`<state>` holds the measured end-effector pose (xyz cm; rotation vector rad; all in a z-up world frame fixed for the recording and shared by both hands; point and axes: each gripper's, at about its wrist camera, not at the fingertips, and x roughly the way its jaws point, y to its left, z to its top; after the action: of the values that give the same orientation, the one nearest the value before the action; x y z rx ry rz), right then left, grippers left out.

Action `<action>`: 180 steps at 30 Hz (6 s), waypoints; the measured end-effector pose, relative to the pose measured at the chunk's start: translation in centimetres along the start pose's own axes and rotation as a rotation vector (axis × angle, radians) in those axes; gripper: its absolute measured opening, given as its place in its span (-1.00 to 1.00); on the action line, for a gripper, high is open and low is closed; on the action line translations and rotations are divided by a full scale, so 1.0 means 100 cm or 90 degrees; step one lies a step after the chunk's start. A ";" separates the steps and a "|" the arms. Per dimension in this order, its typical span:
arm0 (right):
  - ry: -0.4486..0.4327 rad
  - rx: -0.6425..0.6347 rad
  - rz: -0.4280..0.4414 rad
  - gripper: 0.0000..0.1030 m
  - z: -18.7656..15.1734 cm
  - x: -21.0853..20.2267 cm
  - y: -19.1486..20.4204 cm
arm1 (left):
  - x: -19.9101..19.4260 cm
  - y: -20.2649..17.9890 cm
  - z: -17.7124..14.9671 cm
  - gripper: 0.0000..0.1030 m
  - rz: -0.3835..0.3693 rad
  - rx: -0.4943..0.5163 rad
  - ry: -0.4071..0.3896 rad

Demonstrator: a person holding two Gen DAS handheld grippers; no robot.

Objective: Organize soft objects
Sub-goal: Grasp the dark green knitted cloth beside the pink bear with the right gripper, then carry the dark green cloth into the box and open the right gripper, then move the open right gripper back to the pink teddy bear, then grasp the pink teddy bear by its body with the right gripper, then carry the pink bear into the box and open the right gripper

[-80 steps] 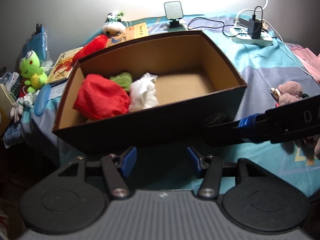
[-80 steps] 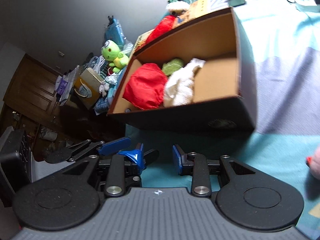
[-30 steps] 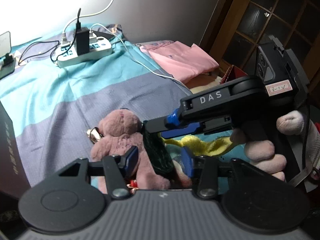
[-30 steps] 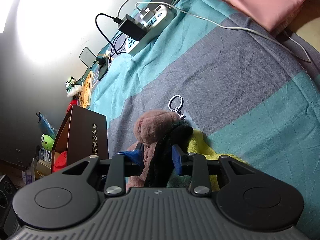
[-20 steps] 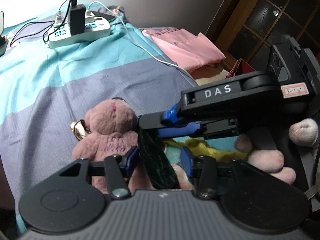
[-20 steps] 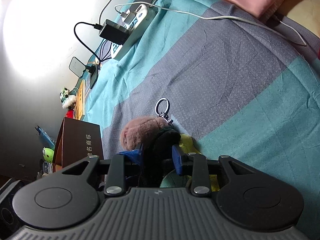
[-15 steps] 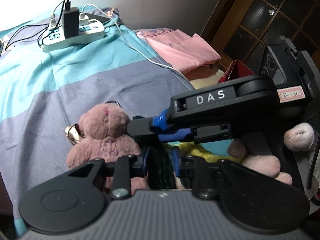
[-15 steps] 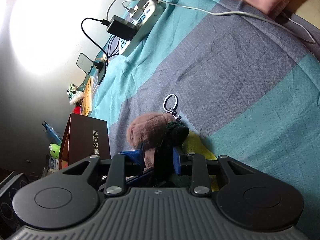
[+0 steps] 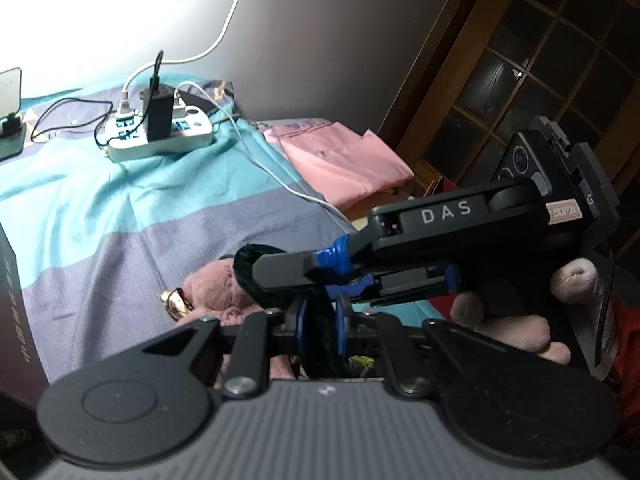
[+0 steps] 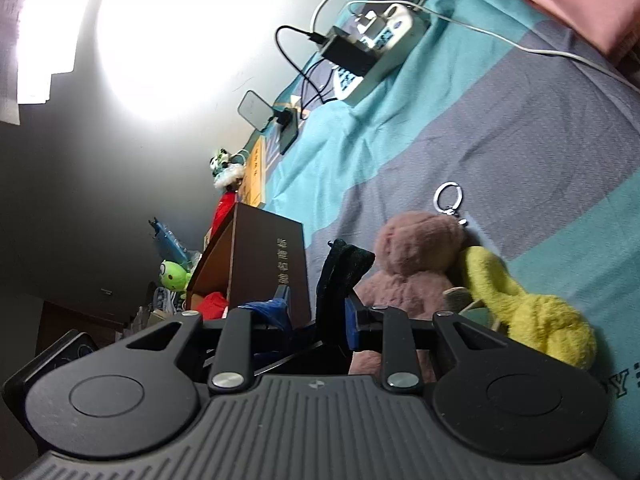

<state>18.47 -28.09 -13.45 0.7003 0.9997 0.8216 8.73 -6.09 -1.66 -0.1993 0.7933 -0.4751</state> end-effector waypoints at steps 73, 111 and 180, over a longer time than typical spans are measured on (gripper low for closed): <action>0.078 -0.239 -0.032 -0.73 -0.089 0.198 0.183 | -0.188 0.168 -0.053 0.00 0.439 -0.132 0.013; -0.042 -0.160 -0.144 -0.78 -0.051 0.014 0.020 | -0.016 0.019 -0.045 0.06 0.202 -0.034 0.086; -0.114 -0.320 0.122 -0.79 -0.007 0.101 0.191 | -0.186 0.133 0.013 -0.22 0.235 -0.011 -0.189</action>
<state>15.81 -9.63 -2.53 0.4282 0.5350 1.1052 2.87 14.55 6.44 -0.1308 0.5267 -0.0862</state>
